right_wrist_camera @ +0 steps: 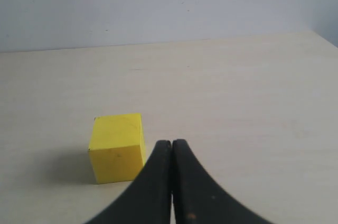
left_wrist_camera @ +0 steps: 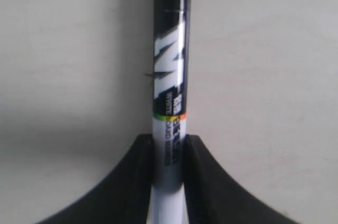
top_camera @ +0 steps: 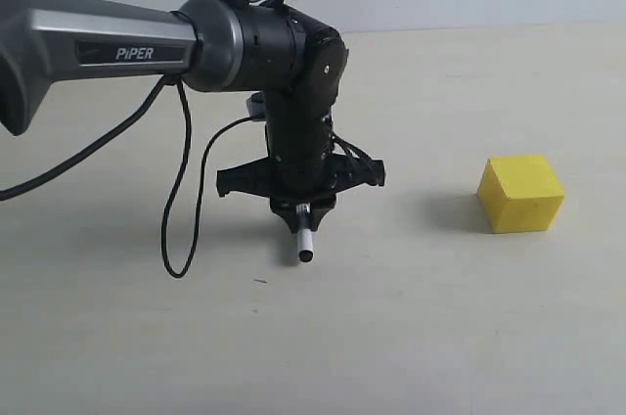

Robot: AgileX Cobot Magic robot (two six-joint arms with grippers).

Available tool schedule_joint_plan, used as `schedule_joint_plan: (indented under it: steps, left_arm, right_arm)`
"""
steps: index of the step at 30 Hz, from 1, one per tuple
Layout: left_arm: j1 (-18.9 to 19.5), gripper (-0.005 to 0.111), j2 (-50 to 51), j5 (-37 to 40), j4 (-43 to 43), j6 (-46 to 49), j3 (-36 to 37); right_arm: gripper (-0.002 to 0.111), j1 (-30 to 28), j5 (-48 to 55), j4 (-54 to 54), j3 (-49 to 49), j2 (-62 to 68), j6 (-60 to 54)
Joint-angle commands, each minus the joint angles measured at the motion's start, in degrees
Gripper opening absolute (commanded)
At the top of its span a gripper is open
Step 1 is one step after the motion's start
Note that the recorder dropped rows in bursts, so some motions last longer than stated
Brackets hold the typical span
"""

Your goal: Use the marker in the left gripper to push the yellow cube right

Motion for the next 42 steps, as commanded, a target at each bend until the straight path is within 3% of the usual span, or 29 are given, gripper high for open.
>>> schedule_joint_plan:
  steps: [1,5,7,15,19,23,26,28,31,35,38,42]
  left_arm:
    - [0.1,0.000,1.4,1.1,0.0,-1.3,0.1]
    - [0.1,0.001,2.0,1.1,0.0,-1.7,0.1]
    - [0.1,0.007,2.0,1.1,0.0,-1.7,0.1]
    - [0.1,0.068,2.0,1.6,0.0,3.3,0.1]
    - [0.1,0.082,1.5,1.3,0.0,5.4,0.1]
    - [0.1,0.077,-1.8,-0.9,0.3,12.5,0.1]
    - [0.1,0.062,-6.3,-1.4,0.0,19.0,0.1]
    - [0.1,0.044,-10.1,-1.5,-0.7,24.6,0.1]
    - [0.1,-0.001,-15.3,-2.2,-2.4,30.0,0.2]
    - [0.1,0.000,-21.0,-8.3,-4.3,37.1,3.7]
    - [0.1,0.000,-25.9,-16.4,-4.6,37.8,10.4]
    - [1.0,0.000,-33.9,-37.8,-4.6,33.7,26.3]
  right_arm:
    - [0.000,-0.2,-0.2,-0.1,0.2,-0.3,-0.1]
    - [0.000,-0.2,-0.2,-0.1,0.2,-0.3,-0.1]
    - [0.000,-0.2,-0.2,-0.1,0.2,-0.3,-0.1]
    - [0.000,-0.2,-0.2,-0.1,0.2,-0.3,-0.1]
    - [0.000,-0.2,-0.2,-0.1,0.2,-0.3,-0.1]
    - [0.000,-0.2,-0.2,-0.1,0.2,-0.3,-0.1]
    - [0.000,-0.2,-0.2,-0.1,0.2,-0.3,-0.1]
    - [0.000,-0.2,-0.2,-0.1,0.2,-0.3,-0.1]
    - [0.000,-0.2,-0.2,-0.1,0.2,-0.3,-0.1]
    - [0.000,-0.2,-0.2,-0.1,0.2,-0.3,-0.1]
    - [0.000,-0.2,-0.2,-0.1,0.2,-0.3,-0.1]
    - [0.000,-0.2,-0.2,-0.1,0.2,-0.3,-0.1]
